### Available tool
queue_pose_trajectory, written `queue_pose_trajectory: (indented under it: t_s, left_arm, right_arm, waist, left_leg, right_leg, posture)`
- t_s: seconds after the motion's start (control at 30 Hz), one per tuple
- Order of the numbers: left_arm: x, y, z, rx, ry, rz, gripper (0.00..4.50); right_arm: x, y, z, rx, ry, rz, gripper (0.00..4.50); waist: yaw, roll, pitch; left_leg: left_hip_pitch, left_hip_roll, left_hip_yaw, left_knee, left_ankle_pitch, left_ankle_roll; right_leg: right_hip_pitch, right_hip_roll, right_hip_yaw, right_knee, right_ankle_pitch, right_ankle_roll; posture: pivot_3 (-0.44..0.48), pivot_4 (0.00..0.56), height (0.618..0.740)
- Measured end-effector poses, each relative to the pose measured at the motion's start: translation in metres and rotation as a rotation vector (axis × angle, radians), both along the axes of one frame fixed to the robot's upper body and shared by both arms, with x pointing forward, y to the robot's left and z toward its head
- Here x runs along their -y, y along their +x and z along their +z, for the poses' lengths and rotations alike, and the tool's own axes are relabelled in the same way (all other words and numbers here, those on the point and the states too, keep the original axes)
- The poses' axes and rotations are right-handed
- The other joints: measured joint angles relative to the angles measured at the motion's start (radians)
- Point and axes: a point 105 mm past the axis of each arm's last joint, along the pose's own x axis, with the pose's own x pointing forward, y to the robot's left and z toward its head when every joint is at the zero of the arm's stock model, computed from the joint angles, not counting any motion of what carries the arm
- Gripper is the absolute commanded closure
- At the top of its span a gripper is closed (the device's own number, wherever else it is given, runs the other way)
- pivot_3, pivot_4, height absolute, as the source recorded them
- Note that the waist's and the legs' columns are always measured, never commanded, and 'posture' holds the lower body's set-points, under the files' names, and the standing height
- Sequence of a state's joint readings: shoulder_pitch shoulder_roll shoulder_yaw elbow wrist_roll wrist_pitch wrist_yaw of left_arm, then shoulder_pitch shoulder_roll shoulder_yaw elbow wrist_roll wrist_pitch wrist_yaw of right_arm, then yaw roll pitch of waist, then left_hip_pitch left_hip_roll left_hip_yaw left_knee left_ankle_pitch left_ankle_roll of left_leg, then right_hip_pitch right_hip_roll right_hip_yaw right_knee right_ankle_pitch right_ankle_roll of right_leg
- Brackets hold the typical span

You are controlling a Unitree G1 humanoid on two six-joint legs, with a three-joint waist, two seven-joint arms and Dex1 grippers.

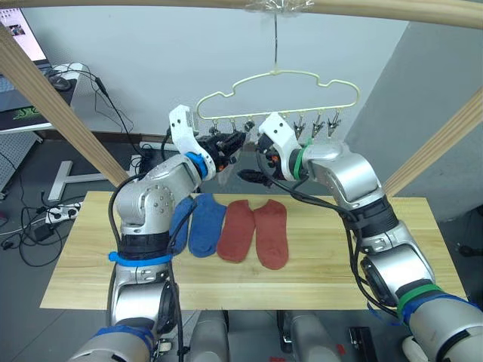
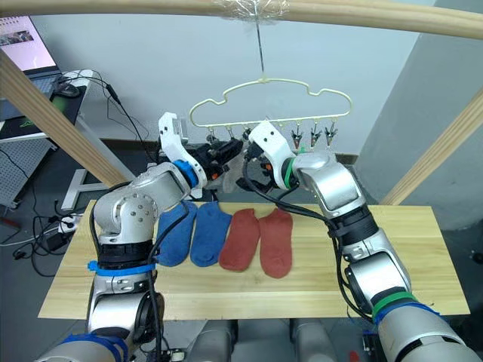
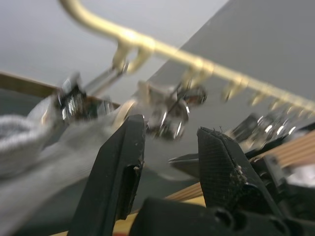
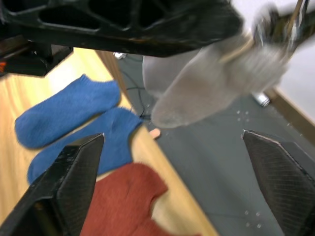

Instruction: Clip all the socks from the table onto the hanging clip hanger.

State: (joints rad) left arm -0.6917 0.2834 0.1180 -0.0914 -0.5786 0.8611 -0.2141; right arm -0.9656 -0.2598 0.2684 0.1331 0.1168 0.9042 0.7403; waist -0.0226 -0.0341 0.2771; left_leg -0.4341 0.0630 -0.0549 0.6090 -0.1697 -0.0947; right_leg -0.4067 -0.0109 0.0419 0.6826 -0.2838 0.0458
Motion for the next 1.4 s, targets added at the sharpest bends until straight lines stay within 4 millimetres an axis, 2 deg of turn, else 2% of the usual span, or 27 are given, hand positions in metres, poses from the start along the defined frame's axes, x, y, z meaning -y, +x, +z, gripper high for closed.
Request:
queue_pose_trajectory:
  t_s: [0.13, 0.27, 0.43, 0.57, 0.67, 0.8, 0.97, 1.13, 1.3, 1.4]
  left_arm:
    - [0.0, -0.008, -0.01, 0.063, 0.111, -0.002, 2.5]
    - [0.003, -0.015, -0.009, 0.154, 0.162, -0.01, 2.5]
    - [0.007, -0.025, -0.011, 0.269, 0.209, -0.01, 2.5]
    - [0.012, -0.03, -0.013, 0.312, 0.218, -0.027, 2.5]
    - [0.019, -0.032, -0.012, 0.328, 0.185, -0.04, 2.5]
    - [0.032, -0.032, -0.013, 0.37, 0.179, -0.051, 2.5]
    - [0.038, -0.025, -0.02, 0.378, 0.178, -0.008, 2.5]
    - [0.04, -0.021, -0.018, 0.406, 0.177, 0.037, 2.5]
    - [0.045, -0.015, -0.026, 0.377, 0.168, 0.056, 2.5]
    - [0.047, -0.011, -0.02, 0.395, 0.163, 0.074, 2.5]
  right_arm:
    - [0.009, -0.008, -0.002, -0.007, -0.007, 0.003, 0.03]
    - [0.023, -0.02, -0.001, -0.009, -0.009, 0.004, 0.03]
    - [0.063, -0.043, -0.002, -0.033, -0.021, -0.038, 0.03]
    - [0.09, -0.06, 0.008, -0.024, -0.021, -0.063, 0.03]
    - [0.103, -0.069, 0.016, -0.022, -0.002, -0.078, 0.03]
    - [0.114, -0.081, 0.027, -0.03, 0.045, -0.084, 0.03]
    - [0.125, -0.09, 0.035, -0.041, 0.064, -0.101, 0.03]
    - [0.125, -0.096, 0.039, -0.04, 0.074, -0.11, 0.03]
    - [0.123, -0.101, 0.04, -0.042, 0.075, -0.115, 0.03]
    - [0.124, -0.101, 0.041, -0.037, 0.076, -0.128, 0.03]
  waist:
    - [0.007, 0.0, 0.0]
    - [0.019, 0.0, 0.0]
    - [0.039, 0.0, -0.001]
    - [0.046, 0.0, -0.001]
    - [0.045, 0.0, -0.001]
    - [0.045, 0.001, -0.001]
    - [0.044, 0.001, -0.001]
    - [0.041, 0.001, -0.001]
    - [0.034, 0.001, -0.001]
    - [0.031, 0.001, -0.001]
  left_leg:
    - [0.0, 0.0, 0.0, 0.0, 0.0, 0.0]
    - [0.0, 0.0, 0.0, 0.0, -0.002, 0.003]
    - [0.0, 0.0, 0.0, 0.001, -0.002, 0.003]
    - [0.0, 0.0, 0.0, 0.001, -0.002, 0.004]
    - [0.0, 0.0, 0.0, 0.002, -0.002, 0.004]
    - [0.0, 0.0, 0.001, 0.002, -0.002, 0.004]
    - [0.0, 0.0, 0.001, 0.002, -0.002, 0.004]
    - [0.0, 0.0, 0.001, 0.003, -0.002, 0.004]
    - [0.0, 0.0, 0.001, 0.003, -0.002, 0.004]
    - [0.0, -0.001, 0.001, 0.003, -0.002, 0.004]
  right_leg:
    - [0.0, 0.0, 0.0, 0.0, 0.0, 0.0]
    - [0.0, 0.0, 0.0, 0.0, 0.0, 0.0]
    - [0.0, 0.0, 0.0, -0.001, 0.0, 0.0]
    - [0.0, 0.0, 0.0, 0.0, 0.0, -0.001]
    - [0.001, 0.0, 0.0, 0.0, 0.001, -0.001]
    - [0.001, 0.0, 0.001, 0.0, 0.001, -0.001]
    - [0.001, 0.0, 0.001, 0.0, 0.001, -0.001]
    - [0.001, 0.0, 0.001, 0.0, 0.001, -0.001]
    - [0.001, 0.0, 0.001, 0.0, 0.001, -0.001]
    - [0.001, 0.0, 0.001, 0.0, 0.001, 0.0]
  posture:
    - [0.089, 0.194, 0.74]
    - [0.107, 0.19, 0.74]
    - [0.103, 0.189, 0.74]
    - [0.097, 0.19, 0.74]
    - [0.081, 0.194, 0.74]
    - [0.055, 0.199, 0.74]
    - [0.028, 0.202, 0.74]
    - [0.011, 0.205, 0.74]
    - [-0.014, 0.208, 0.74]
    - [-0.019, 0.209, 0.74]
